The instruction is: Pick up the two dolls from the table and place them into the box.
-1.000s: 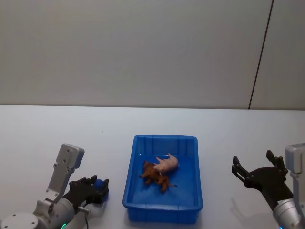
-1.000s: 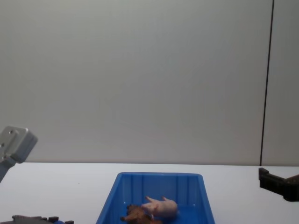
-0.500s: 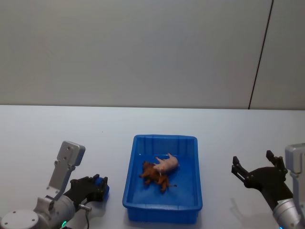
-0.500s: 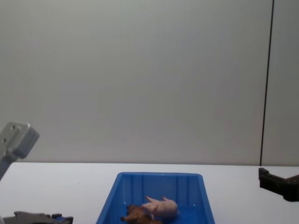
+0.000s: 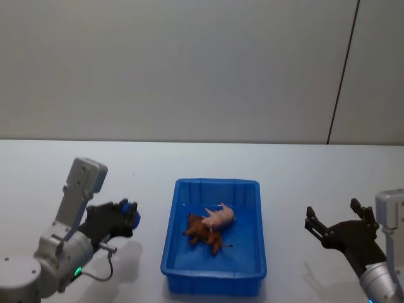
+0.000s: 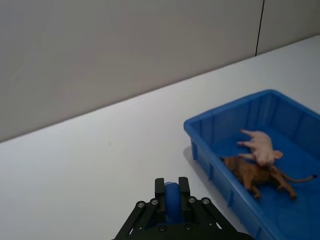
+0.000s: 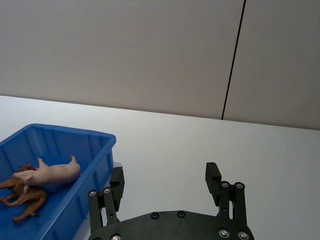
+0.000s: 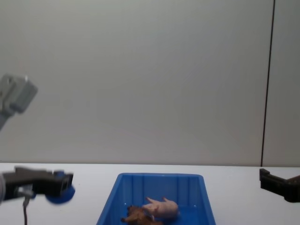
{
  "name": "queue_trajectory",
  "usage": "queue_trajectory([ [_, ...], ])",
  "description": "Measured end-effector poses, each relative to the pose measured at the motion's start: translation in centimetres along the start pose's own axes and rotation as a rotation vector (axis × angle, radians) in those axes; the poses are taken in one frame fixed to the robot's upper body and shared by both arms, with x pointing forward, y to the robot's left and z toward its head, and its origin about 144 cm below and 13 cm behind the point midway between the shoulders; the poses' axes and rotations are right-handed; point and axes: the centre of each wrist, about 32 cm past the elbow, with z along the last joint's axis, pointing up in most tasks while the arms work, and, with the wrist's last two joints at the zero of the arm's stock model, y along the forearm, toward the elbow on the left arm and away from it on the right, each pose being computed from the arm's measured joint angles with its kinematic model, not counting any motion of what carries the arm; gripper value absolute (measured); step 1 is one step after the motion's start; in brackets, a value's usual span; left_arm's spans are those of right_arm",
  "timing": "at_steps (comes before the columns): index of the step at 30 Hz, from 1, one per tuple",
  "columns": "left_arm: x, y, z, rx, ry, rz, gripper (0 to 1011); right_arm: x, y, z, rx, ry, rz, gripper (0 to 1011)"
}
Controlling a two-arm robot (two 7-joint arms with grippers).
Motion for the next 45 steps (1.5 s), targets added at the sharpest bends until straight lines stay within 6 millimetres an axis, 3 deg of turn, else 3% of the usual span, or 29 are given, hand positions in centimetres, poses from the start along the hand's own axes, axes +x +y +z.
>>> queue_trajectory([
  [13,0.2,-0.4,3.6,-0.136,-0.049,-0.107,148,0.0,0.0,0.0,0.000,0.000,0.000,1001],
  [27,0.2,-2.3,5.0,-0.226,-0.030,-0.293,168,0.0,0.0,0.0,0.000,0.000,0.000,1000],
  [37,-0.1,-3.8,5.2,-0.240,-0.016,-0.385,461,0.0,0.0,0.0,0.000,0.000,0.000,1001],
  [42,-0.1,-3.9,5.2,-0.241,-0.016,-0.391,650,0.0,0.0,0.0,0.000,0.000,0.000,1001],
  [45,0.0,-3.8,5.1,-0.239,-0.018,-0.382,709,0.0,0.0,0.0,0.000,0.000,0.000,1001],
])
